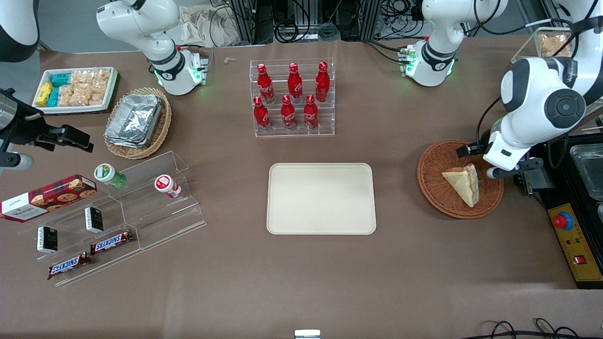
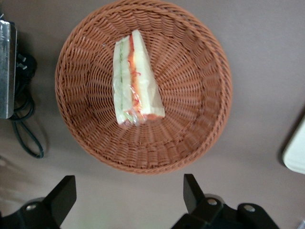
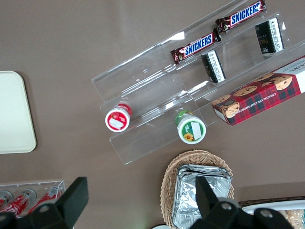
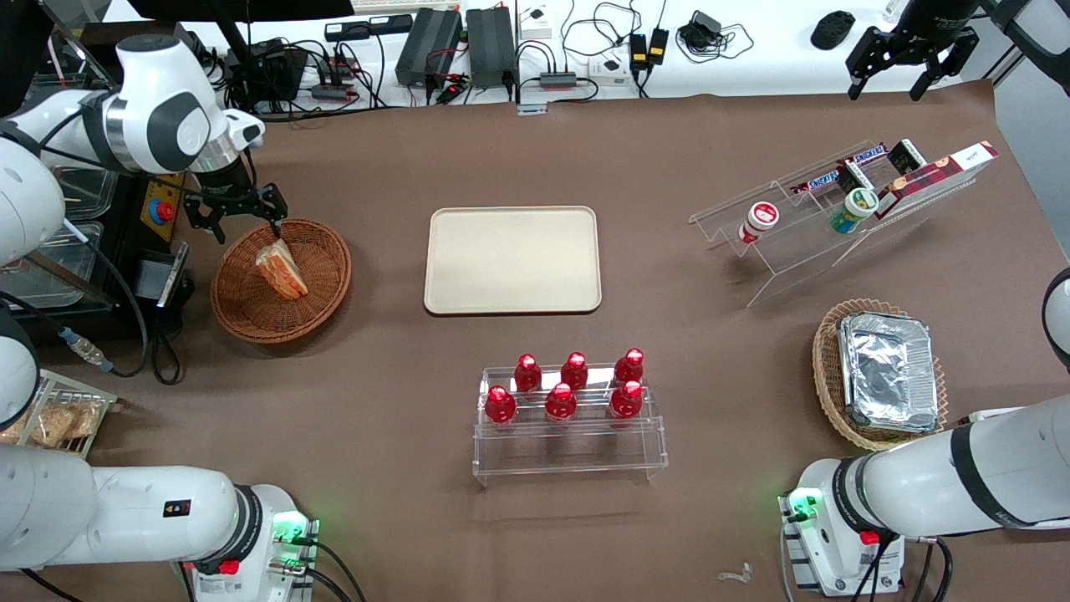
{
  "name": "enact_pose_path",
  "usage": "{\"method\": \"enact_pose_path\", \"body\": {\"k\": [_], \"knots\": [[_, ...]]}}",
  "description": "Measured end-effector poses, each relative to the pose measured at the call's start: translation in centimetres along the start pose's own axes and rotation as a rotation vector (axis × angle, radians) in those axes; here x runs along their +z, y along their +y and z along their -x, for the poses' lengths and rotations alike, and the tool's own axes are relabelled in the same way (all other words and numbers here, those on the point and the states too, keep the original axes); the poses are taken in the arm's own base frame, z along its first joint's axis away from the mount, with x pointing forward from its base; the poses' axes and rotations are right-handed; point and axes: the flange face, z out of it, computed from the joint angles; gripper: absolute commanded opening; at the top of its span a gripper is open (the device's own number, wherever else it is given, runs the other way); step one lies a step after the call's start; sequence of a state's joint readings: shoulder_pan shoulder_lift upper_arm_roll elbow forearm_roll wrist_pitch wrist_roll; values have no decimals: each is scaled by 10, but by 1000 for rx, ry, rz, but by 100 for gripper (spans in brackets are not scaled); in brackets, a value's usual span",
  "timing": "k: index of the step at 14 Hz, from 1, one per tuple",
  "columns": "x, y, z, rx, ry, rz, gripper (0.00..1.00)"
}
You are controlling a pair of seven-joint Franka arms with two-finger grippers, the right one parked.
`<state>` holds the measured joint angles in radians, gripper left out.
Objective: Place sandwich from basket to tray
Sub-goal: 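Lower the open left gripper over the wrapped sandwich in the basket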
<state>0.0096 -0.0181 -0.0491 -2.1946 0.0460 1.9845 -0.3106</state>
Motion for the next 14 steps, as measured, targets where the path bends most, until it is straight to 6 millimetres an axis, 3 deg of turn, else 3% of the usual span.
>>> {"method": "enact_pose_path", "body": {"k": [7, 12, 13, 14], "knots": [[74, 0, -23, -25, 16, 20, 100], [106, -5, -36, -71, 28, 31, 98], [115, -8, -40, -86, 31, 33, 93], [124, -10, -42, -97, 30, 34, 81]]}}
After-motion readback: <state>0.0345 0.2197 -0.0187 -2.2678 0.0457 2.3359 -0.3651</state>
